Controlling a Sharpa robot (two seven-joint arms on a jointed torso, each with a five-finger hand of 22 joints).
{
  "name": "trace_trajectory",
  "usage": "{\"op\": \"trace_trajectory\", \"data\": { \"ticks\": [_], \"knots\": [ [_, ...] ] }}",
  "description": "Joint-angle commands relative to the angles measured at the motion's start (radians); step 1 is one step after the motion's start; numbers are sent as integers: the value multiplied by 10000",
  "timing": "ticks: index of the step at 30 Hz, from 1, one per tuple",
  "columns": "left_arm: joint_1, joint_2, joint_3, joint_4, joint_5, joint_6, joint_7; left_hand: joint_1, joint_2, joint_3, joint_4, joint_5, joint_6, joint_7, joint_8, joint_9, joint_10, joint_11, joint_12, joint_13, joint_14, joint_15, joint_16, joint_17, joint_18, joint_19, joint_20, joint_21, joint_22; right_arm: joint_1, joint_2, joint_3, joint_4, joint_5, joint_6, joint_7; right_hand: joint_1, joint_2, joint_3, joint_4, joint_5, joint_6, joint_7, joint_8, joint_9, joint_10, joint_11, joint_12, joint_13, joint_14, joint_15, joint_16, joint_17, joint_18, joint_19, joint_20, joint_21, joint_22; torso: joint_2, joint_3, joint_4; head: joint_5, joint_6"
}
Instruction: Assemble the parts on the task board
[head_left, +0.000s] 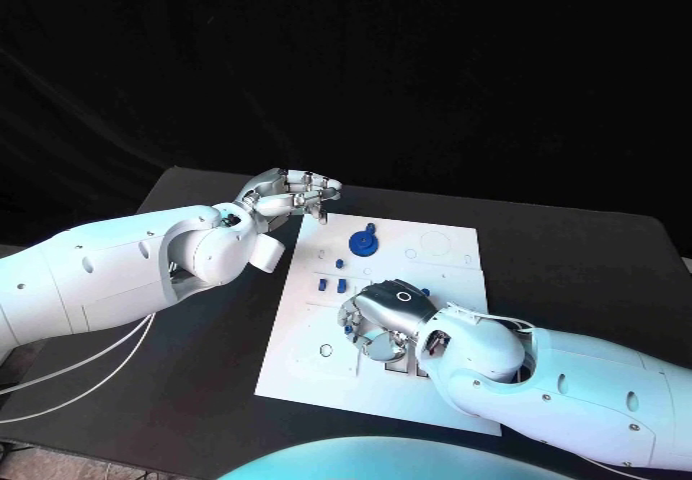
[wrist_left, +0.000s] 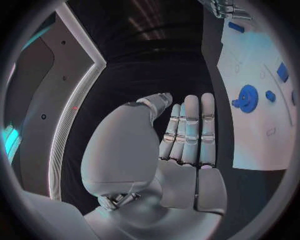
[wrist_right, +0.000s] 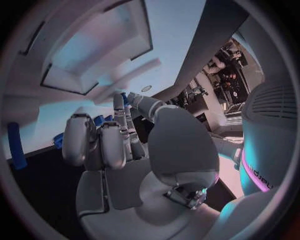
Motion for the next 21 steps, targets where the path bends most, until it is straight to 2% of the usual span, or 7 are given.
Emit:
{"op": "trace_trajectory", "data": {
  "ticks": [1,6,9,12,17,21],
  "knots": [
    [8,7,7,31,49,153,31,63,50,-40,-48,20,-81,28,-55,-7,-99,-18,-36,-15,-21,66,-64,-16,131,16,47,-67,-17,-52,-27,-49,-33,23,22,-199,37,-113,-22,26,45,-116,-45,-73,-26,-66,-32,-16,-28,306,55,-6,-7,-2,-56,31,-17,268,-2,7,-1,-28,31],
    [8,4,7,27,49,160,29,71,56,-37,-53,21,-86,30,-56,-7,-109,-16,-36,-17,-22,67,-64,-16,131,17,48,-67,-18,-51,-225,-48,121,22,-503,-236,64,-106,-10,26,57,-153,-49,-97,-33,-61,-42,-2,-22,303,44,-11,-23,-5,-43,25,-2,283,-5,4,-2,-54,62],
    [7,4,7,20,49,170,28,71,56,-37,-53,21,-86,30,-56,-7,-109,-16,-36,-17,-22,67,-64,-16,131,17,48,-67,-18,-30,-503,-26,370,54,-824,-207,79,-97,-4,29,72,-129,-44,-87,-28,-62,-40,4,-18,303,42,-9,-21,-4,-42,22,-6,282,-12,5,-6,-70,82],
    [7,-3,7,15,49,182,24,80,61,-35,-59,21,-90,31,-55,-7,-119,-14,-35,-18,-24,68,-64,-16,132,18,49,-67,-18,70,-897,32,699,137,-1004,-196,12,-212,-83,91,68,-74,-17,-74,-15,-233,9,-47,-38,285,71,-35,-85,16,-97,32,-105,213,-15,4,-2,-106,119],
    [7,-16,7,5,48,194,21,80,61,-35,-59,21,-90,31,-55,-7,-119,-14,-35,-18,-24,68,-64,-16,132,18,49,-67,-18,468,-1673,118,1107,734,-831,-162,-80,-358,-214,184,52,-45,4,-80,-9,-430,52,-90,-68,265,107,-66,-164,44,-175,59,-240,119,-24,-3,-15,-201,186],
    [6,-19,6,-3,48,207,20,80,61,-35,-59,21,-90,31,-55,-7,-119,-14,-35,-18,-24,68,-64,-16,132,18,49,-67,-18,943,-2350,168,1240,1694,-334,28,-64,-507,-438,261,135,-78,82,-136,-20,-896,145,-180,-171,218,187,-140,-343,137,-428,123,-652,-181,-32,-9,-20,-335,263]
  ]
}}
